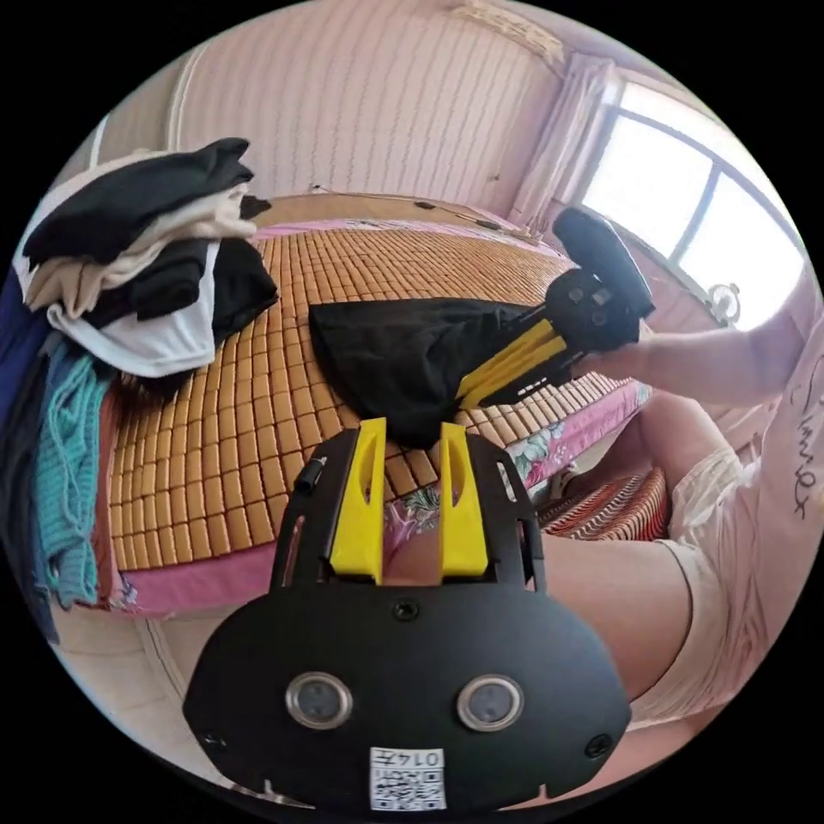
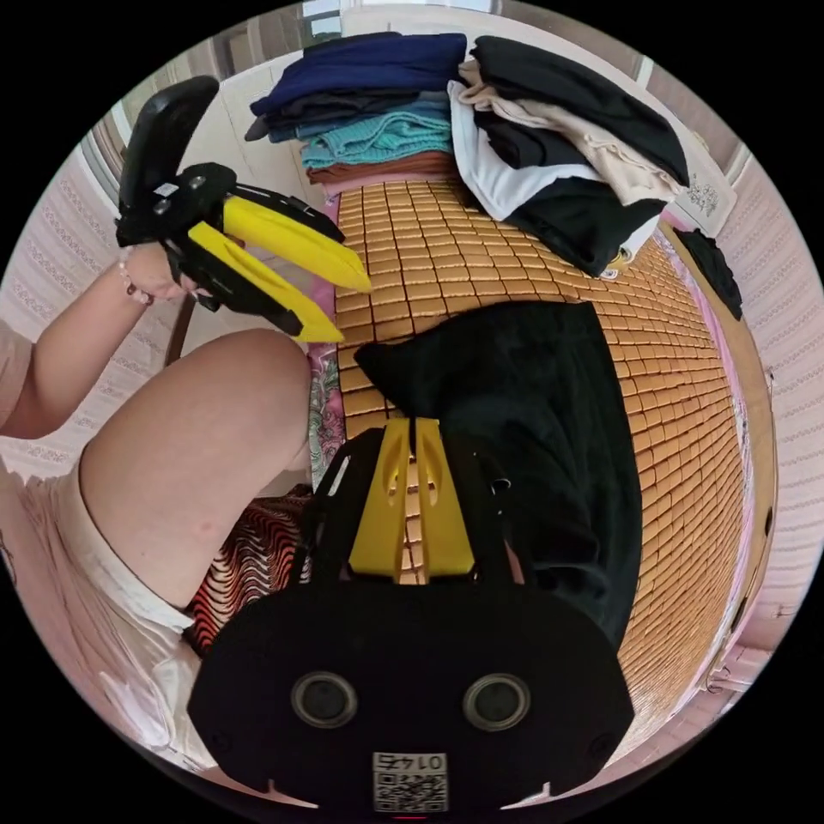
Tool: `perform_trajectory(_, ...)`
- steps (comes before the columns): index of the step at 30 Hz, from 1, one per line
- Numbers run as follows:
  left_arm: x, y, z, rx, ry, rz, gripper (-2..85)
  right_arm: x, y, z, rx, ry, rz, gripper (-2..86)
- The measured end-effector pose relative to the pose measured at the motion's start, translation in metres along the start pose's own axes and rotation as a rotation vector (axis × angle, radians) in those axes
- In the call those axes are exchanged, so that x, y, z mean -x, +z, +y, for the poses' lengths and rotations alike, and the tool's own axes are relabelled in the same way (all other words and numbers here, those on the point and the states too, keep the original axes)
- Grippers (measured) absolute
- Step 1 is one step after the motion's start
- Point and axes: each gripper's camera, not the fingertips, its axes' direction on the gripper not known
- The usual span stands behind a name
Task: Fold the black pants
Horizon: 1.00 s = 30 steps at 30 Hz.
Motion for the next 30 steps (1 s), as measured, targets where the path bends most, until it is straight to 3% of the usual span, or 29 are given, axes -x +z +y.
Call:
perform_trajectory(6, -0.034, 0.011, -0.038, -0.053, 0.271, -0.099, 14.4, -0.047, -0.049, -0.007, -0.152, 0.053, -0.247, 0.3)
perform_trajectory(11, -0.032, 0.026, -0.074, -0.102, 0.269, -0.047, 3.3, -0.064, -0.064, -0.013, -0.202, 0.079, -0.216, 2.2)
perform_trajectory(14, -0.024, 0.036, -0.1, -0.017, 0.189, -0.146, 2.1, -0.084, -0.087, 0.006, -0.242, 0.166, -0.188, 5.5)
perform_trajectory(16, -0.014, 0.04, -0.118, -0.002, 0.13, -0.114, 1.9, -0.097, -0.1, 0.032, -0.244, 0.234, -0.12, 5.9)
perform_trajectory(20, -0.002, 0.06, -0.165, 0.055, 0.047, -0.091, 1.7, -0.128, -0.118, 0.113, -0.116, 0.448, 0.093, 6.0)
perform_trajectory(25, -0.006, 0.089, -0.217, 0.138, 0.037, -0.124, 1.9, -0.145, -0.116, 0.182, 0.066, 0.604, 0.213, 6.9)
perform_trajectory(27, -0.007, 0.097, -0.234, 0.16, 0.026, -0.122, 2.0, -0.148, -0.105, 0.194, 0.134, 0.607, 0.217, 7.9)
perform_trajectory(30, -0.009, 0.105, -0.26, 0.193, 0.011, -0.125, 2.2, -0.147, -0.089, 0.202, 0.202, 0.55, 0.069, 11.5)
